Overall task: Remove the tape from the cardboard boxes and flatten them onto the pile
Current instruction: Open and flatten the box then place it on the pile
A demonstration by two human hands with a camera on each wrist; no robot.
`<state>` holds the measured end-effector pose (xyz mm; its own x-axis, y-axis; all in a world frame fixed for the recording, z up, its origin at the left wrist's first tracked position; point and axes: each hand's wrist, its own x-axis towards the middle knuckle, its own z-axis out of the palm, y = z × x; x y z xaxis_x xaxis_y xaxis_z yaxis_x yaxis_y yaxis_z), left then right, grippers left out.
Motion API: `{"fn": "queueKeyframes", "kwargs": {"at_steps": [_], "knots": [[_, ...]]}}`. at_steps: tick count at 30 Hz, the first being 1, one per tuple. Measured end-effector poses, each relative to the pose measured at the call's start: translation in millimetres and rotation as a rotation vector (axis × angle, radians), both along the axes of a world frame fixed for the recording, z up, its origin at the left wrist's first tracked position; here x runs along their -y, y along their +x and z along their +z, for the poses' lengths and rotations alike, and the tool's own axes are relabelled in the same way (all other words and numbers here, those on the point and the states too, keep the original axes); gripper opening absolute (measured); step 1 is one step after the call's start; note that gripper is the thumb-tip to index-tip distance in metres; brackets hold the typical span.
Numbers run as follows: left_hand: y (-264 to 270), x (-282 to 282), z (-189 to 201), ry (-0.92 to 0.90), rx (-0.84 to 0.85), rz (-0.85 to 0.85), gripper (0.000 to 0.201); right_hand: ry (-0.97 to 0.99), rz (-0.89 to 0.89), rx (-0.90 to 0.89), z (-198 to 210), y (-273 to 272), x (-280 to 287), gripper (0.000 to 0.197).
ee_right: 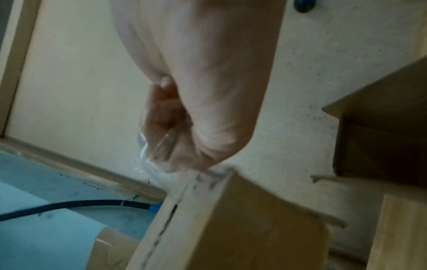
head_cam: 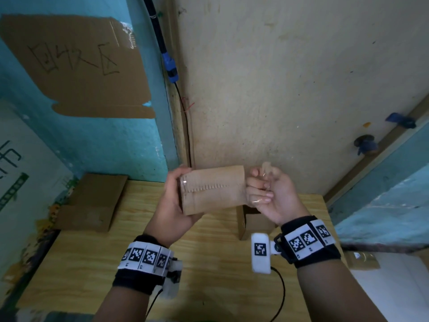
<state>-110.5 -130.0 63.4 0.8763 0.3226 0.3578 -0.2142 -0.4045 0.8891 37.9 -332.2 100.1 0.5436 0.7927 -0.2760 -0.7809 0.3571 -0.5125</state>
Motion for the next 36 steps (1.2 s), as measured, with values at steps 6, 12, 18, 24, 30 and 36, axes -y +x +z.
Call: {"fn": "queueKeyframes", "kwargs": {"at_steps": [6, 12, 18, 24, 30, 36], "knots": [[-5, -8, -4, -0.054, -0.016, -0.005, 0.1, -0.12, -0.103, 0.211, 1, 11, 22, 0.045], [-1, -6, -6, -0.086, -0.026, -0.009, 0.099, -0.413, -0.077, 0.427, 2, 17, 22, 0.109], [-4, -6, -13, -0.104, -0.057, 0.007, 0.103, -0.697, 0.02, 0.657, 5, 14, 23, 0.069], [-5, -12, -13, -0.283, -0.031, 0.063, 0.105, -0.693, 0.181, 0.806, -3, 11, 26, 0.048], [-6, -7, -7, -0.384, -0.082, 0.107, 0.101, -0.411, -0.02, 0.65, -19, 5, 12, 0.056], [-9, -26, -18, -0.281, -0.125, 0.272, 0.099, -0.269, -0.088, 0.419, -23, 8, 14, 0.048]]}}
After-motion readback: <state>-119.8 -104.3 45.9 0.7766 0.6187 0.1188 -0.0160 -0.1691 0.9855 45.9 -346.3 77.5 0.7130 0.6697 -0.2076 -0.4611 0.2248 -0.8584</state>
